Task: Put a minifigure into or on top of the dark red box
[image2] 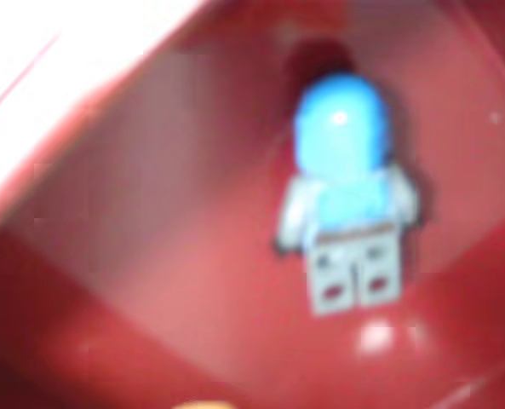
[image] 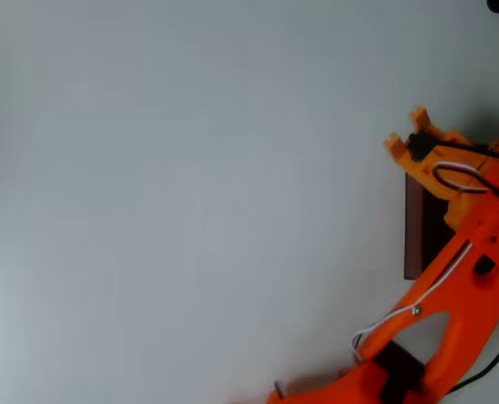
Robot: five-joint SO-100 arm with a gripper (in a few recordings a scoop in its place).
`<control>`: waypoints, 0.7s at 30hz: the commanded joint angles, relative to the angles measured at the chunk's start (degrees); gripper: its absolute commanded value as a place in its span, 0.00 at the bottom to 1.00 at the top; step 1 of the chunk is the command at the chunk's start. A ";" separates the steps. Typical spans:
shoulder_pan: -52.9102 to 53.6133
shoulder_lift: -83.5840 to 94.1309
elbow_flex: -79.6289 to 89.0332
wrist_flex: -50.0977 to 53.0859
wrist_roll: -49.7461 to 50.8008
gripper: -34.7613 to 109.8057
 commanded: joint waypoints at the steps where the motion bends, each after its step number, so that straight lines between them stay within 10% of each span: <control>1: -1.41 14.77 9.32 1.41 0.26 0.38; 21: -36.21 105.47 84.81 -14.33 13.80 0.37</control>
